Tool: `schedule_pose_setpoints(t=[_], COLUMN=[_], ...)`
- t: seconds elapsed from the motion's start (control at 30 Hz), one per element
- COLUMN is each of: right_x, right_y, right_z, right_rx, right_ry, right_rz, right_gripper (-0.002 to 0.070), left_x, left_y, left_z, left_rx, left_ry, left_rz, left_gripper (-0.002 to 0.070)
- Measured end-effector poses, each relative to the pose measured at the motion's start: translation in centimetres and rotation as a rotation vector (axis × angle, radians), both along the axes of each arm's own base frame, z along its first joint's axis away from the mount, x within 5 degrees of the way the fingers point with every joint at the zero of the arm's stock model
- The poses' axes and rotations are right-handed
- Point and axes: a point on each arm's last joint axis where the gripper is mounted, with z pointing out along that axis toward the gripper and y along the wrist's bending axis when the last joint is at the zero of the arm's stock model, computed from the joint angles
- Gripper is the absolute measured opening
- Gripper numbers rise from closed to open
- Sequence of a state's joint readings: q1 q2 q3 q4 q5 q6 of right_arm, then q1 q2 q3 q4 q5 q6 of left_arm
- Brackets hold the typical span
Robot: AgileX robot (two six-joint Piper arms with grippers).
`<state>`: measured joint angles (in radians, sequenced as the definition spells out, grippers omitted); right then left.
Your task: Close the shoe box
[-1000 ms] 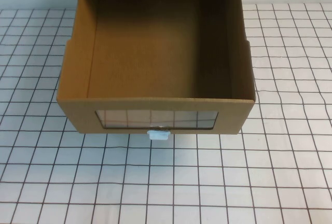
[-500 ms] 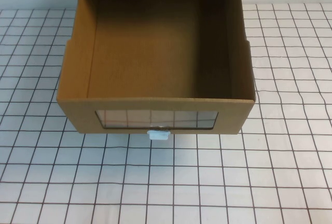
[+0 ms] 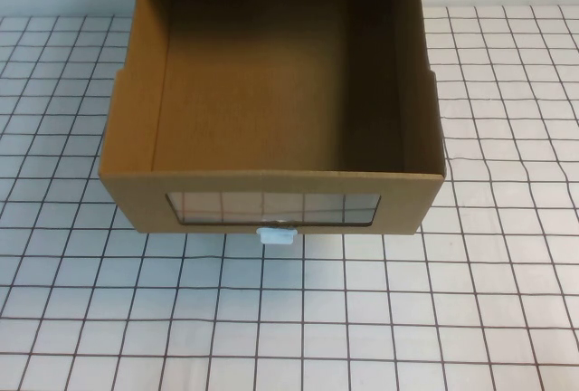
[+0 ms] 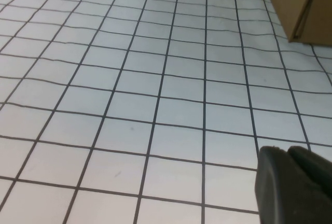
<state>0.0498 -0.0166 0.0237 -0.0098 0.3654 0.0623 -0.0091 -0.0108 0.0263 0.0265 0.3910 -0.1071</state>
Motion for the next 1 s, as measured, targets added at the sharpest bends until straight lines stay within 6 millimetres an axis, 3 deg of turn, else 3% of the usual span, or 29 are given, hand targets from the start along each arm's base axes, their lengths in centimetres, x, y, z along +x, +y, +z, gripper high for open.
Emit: schedule_pose_setpoints(t=[0.27, 0.47, 0.7, 1.0], right_x=[0.3, 0.2, -1.1, -2.0], right_y=[0.0, 0.1, 0.0, 0.0], right_z=[1.2, 4.5, 7.6, 8.7], right_rx=[0.007, 0.025, 0.042, 0.050], right_ry=[-0.136, -0.504, -0.866, -1.029], right_rz=[0.001, 0.005, 0.009, 0.010], right_gripper=[-0.0014, -0.0013, -0.0013, -0.0013], left_x=[0.2, 0.3, -1.2, -1.8], left_y=[0.0, -0.1, 0.2, 0.3], left_z=[0.9, 4.4, 8.0, 8.8], left_rx=[-0.006, -0.099, -0.209, -0.222], left_ry=[-0.103, -0.488, -0.923, -1.035], left_rz=[-0.003, 0.001, -0.006, -0.008], left_gripper=[-0.0005, -0.0005, -0.0005, -0.0005])
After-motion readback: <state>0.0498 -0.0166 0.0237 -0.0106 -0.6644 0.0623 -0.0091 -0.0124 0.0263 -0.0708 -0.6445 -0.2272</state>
